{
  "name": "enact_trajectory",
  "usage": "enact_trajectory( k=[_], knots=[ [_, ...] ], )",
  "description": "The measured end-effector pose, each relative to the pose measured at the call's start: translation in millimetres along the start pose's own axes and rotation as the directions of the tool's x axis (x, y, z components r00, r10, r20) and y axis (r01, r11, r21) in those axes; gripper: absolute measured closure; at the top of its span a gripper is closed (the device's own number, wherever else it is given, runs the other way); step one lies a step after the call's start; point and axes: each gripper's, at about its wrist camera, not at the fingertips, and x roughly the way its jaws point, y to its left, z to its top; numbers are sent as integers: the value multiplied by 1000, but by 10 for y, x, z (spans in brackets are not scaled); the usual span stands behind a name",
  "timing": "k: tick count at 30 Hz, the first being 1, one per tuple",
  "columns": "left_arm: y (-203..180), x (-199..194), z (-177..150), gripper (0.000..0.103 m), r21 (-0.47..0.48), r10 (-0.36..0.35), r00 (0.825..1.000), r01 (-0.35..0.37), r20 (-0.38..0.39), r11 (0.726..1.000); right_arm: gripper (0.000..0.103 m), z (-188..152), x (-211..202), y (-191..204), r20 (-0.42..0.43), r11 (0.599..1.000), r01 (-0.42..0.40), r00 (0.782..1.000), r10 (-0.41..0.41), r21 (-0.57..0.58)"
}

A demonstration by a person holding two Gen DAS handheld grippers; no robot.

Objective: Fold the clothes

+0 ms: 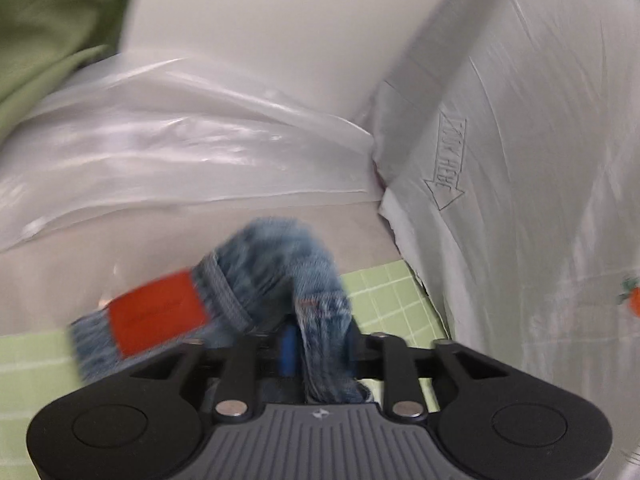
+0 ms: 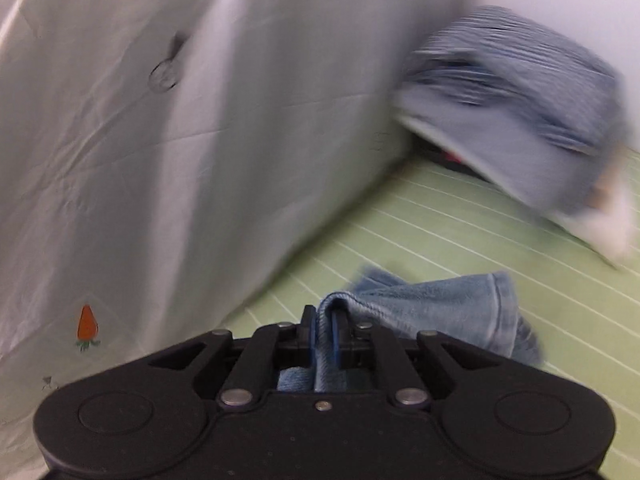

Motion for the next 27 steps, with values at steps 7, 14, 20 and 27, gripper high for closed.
enact_trajectory(
  k=[7,14,20,27],
  knots=[
    [-282,-18,-366,16,201,-54,996,39,71,979,24,-401,88,64,-19,965,158,986,-166,-208],
    [-47,-216,-858,16,265,31,998,-15,-56,964,23,-1075,60,-626,-167,933,315,924,-343,-175],
    [16,-576,-1364,16,337,38,987,17,-155,942,36,-1196,53,-738,-145,944,257,946,-290,-207],
    [-30,-1022,-1899,16,394,-12,972,106,-234,913,99,-1088,-54,-993,-152,972,161,970,-188,-173]
  ],
)
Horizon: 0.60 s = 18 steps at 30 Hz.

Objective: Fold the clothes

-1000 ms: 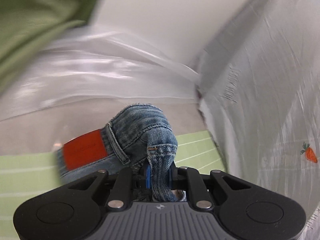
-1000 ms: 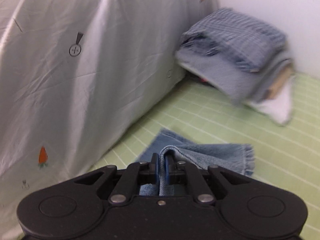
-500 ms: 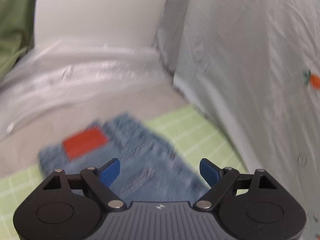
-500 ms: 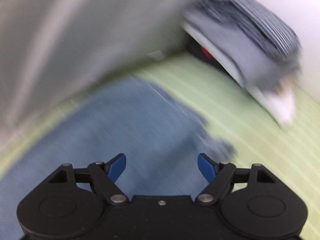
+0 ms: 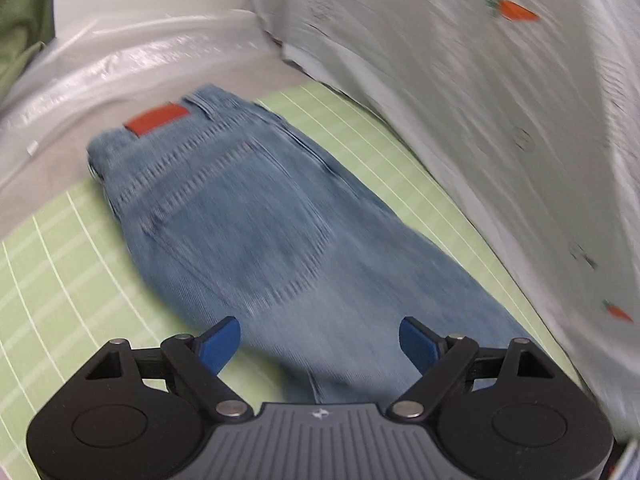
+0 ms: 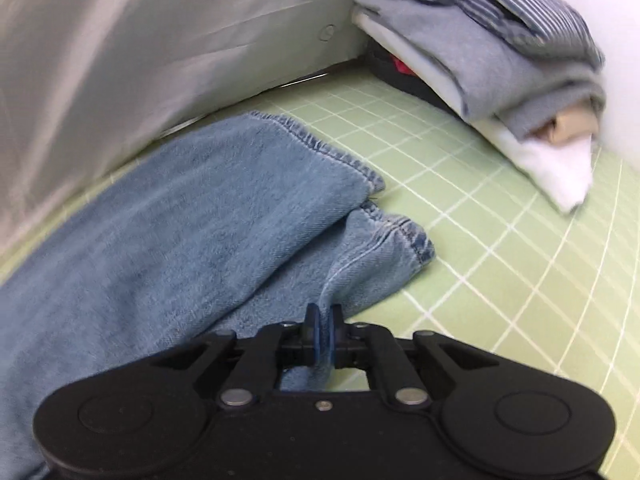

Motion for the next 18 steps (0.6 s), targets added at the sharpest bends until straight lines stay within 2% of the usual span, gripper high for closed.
enact_trajectory(
  k=[3,7,10,12,13,15,17,18],
  knots=[
    [-52,-142,-198,16,25,-17,1000,17,-11,1000,99,-32,-82,-209,-5,1000,-11,1000,11,3],
    [-13,-214,-374,16,23,4,1000,-4,-17,1000,97,-90,-159,-408,-24,1000,-7,1000,6,-31],
    [8,-152,-486,16,-2,27,998,-27,-50,1000,85,-72,-210,-445,-28,995,-9,1000,6,-102],
    [15,-93,-553,16,-21,40,996,-41,-76,999,61,-56,-309,-463,7,990,14,1000,-13,-137],
    [-2,-54,-573,16,-23,43,996,-45,-83,999,55,-39,-366,-469,38,990,17,999,-11,-142],
    [-49,25,-585,16,-23,49,994,-51,-94,998,27,31,-407,-486,89,991,-1,996,13,-137],
    [-132,125,-548,16,-19,55,993,-57,-102,998,12,97,-372,-456,112,991,-26,993,41,-131],
    [-187,189,-519,16,-16,59,992,-61,-108,998,10,132,-319,-429,113,990,-41,992,56,-132]
  ],
)
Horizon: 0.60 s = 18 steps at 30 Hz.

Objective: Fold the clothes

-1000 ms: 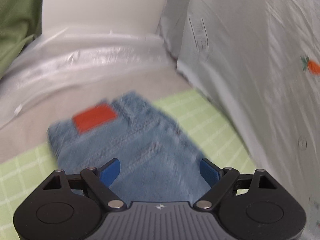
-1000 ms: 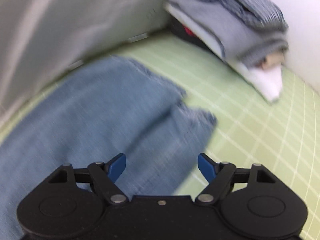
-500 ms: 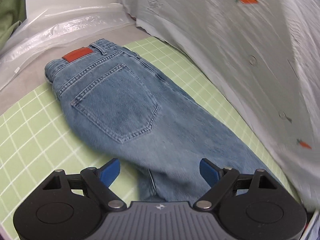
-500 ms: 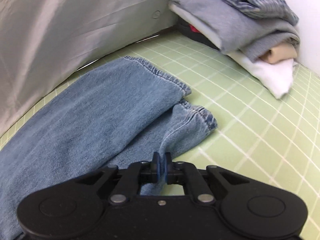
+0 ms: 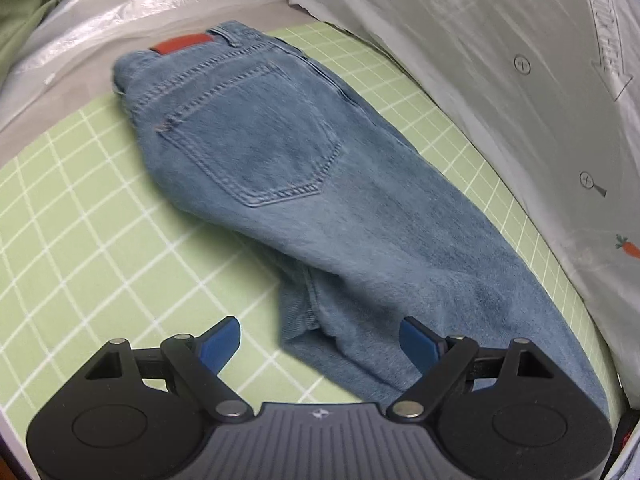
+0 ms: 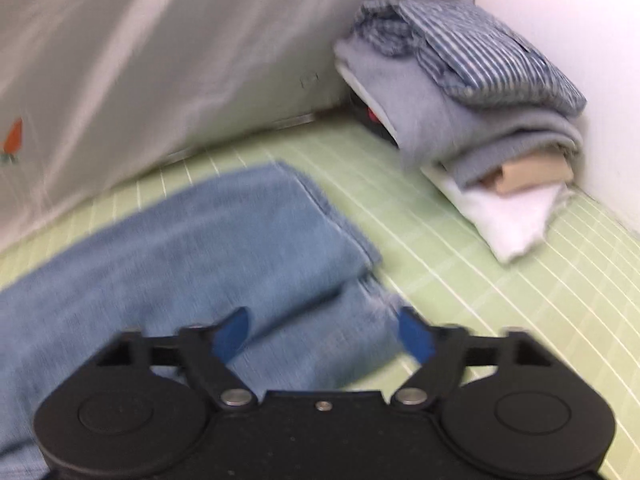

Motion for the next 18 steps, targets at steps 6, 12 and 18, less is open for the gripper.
enact_trajectory(
  k=[6,12,18],
  knots=[
    [-324,240,155,16,75,43,999,-42,-11,996,27,172,483,93,-71,999,35,997,-34,14],
    [-371,293,193,16,104,63,998,-61,-15,993,102,252,547,53,-52,998,68,996,-66,19],
    [-307,179,196,16,80,41,999,-41,6,996,102,593,-156,-81,96,997,-8,995,1,78]
  ],
)
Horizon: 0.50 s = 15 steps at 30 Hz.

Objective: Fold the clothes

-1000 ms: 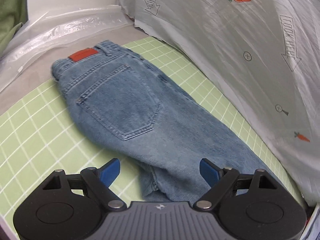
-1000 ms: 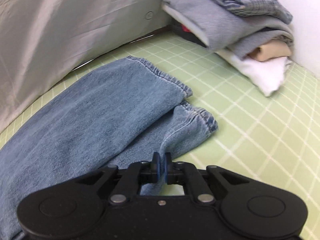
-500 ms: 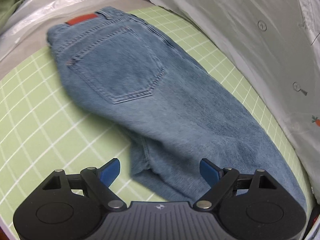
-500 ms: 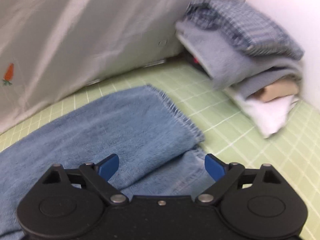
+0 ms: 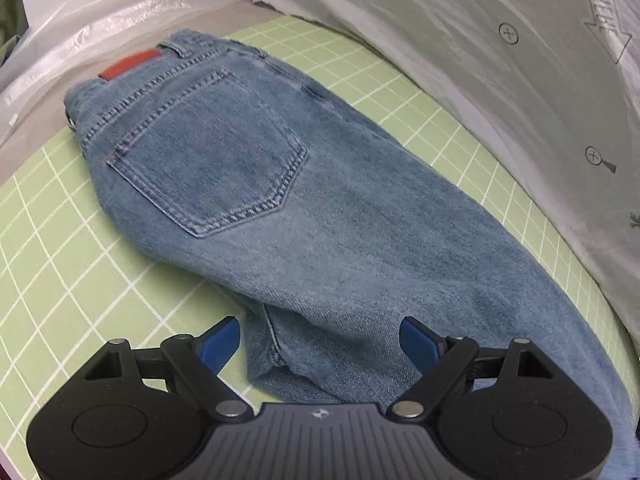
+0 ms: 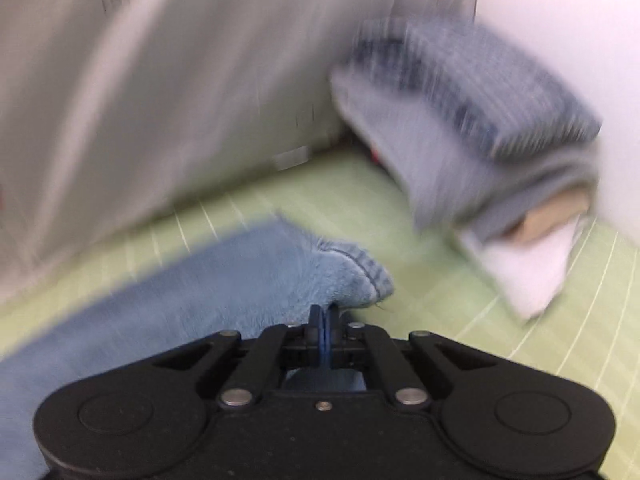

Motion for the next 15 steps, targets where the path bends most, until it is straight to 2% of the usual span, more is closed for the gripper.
enact_trajectory(
  k=[2,4,6,9,10,12,13,14,15],
  knots=[
    [31,-62,8,16,-3,-5,1000,5,18,1000,102,78,-258,-99,36,999,-4,999,3,41],
    [82,-111,22,16,-17,-3,1000,4,28,1000,102,-5,-323,-215,19,998,34,999,-35,53],
    [153,-134,20,16,-42,-6,1000,7,25,999,102,-273,-97,-332,-67,996,88,994,-86,20],
    [235,-165,26,16,-71,-8,1000,9,21,997,98,-639,255,-432,-202,987,138,968,-151,-77],
    [251,-174,33,16,-76,-8,1000,9,20,997,95,-684,278,-430,-212,984,153,962,-171,-96],
    [261,-202,37,16,-78,-5,999,8,32,997,77,-652,191,-407,-168,981,178,968,-188,-76],
    [257,-210,40,16,-75,-6,999,8,34,997,59,-622,146,-398,-143,981,187,971,-193,-59],
    [253,-219,43,16,-72,-7,999,9,36,997,46,-593,100,-390,-117,980,195,973,-199,-41],
    [245,-223,43,16,-68,-8,999,10,36,998,42,-566,84,-394,-106,980,198,974,-199,-27]
  ],
)
